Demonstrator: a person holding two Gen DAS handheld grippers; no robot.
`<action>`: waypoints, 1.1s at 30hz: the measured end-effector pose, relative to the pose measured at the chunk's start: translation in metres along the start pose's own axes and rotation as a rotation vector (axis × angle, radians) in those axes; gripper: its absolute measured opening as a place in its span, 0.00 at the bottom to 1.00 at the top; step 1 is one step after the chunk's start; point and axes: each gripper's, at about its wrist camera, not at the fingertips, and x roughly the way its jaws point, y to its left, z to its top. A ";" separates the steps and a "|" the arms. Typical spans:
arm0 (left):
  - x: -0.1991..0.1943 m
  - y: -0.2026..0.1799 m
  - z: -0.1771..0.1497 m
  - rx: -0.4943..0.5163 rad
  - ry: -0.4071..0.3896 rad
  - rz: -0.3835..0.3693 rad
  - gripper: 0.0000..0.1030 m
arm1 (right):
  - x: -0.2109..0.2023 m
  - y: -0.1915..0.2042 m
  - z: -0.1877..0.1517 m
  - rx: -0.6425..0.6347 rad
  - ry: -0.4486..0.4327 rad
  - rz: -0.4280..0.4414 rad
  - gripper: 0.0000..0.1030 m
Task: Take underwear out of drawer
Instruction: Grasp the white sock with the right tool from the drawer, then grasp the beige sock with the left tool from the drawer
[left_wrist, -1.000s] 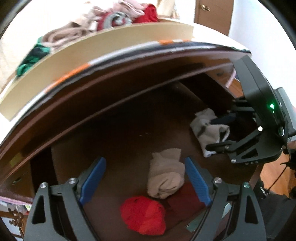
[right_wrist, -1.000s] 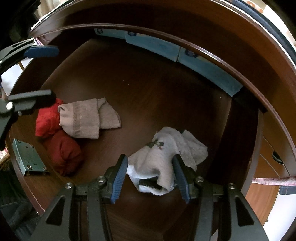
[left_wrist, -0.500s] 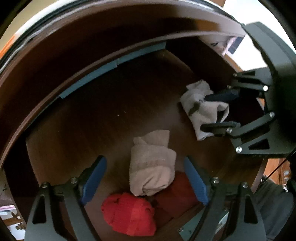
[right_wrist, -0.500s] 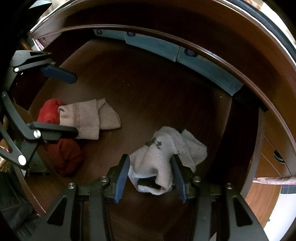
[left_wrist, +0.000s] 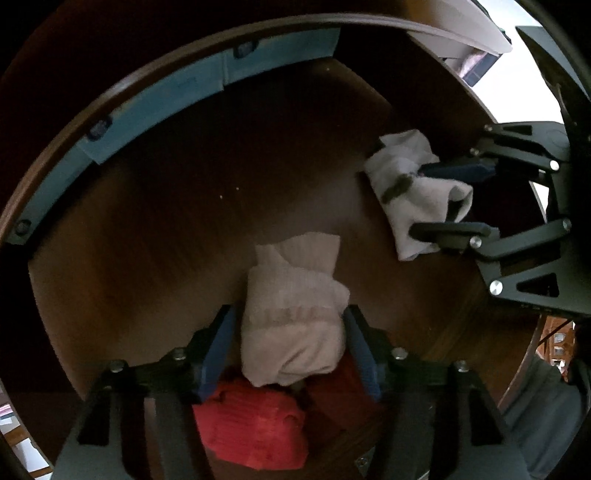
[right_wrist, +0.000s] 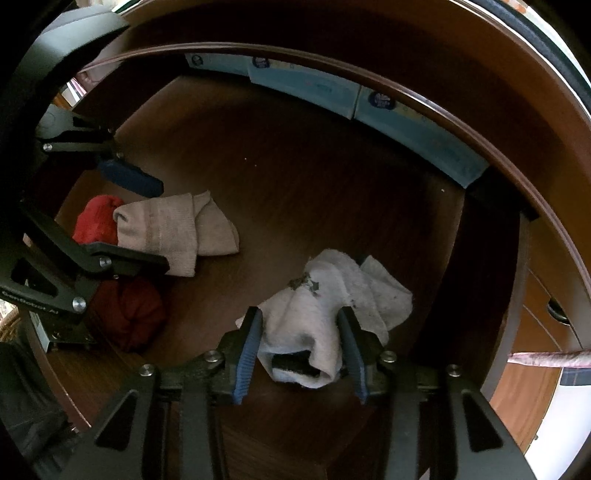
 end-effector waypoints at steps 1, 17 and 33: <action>0.001 0.000 0.000 -0.003 0.003 0.001 0.54 | 0.000 0.000 0.000 0.000 0.002 0.003 0.43; -0.009 -0.013 -0.009 0.010 -0.122 0.103 0.33 | -0.003 0.002 -0.007 -0.022 -0.039 -0.010 0.14; -0.034 -0.016 -0.009 0.040 -0.274 0.183 0.33 | -0.027 0.015 -0.020 -0.110 -0.148 -0.034 0.12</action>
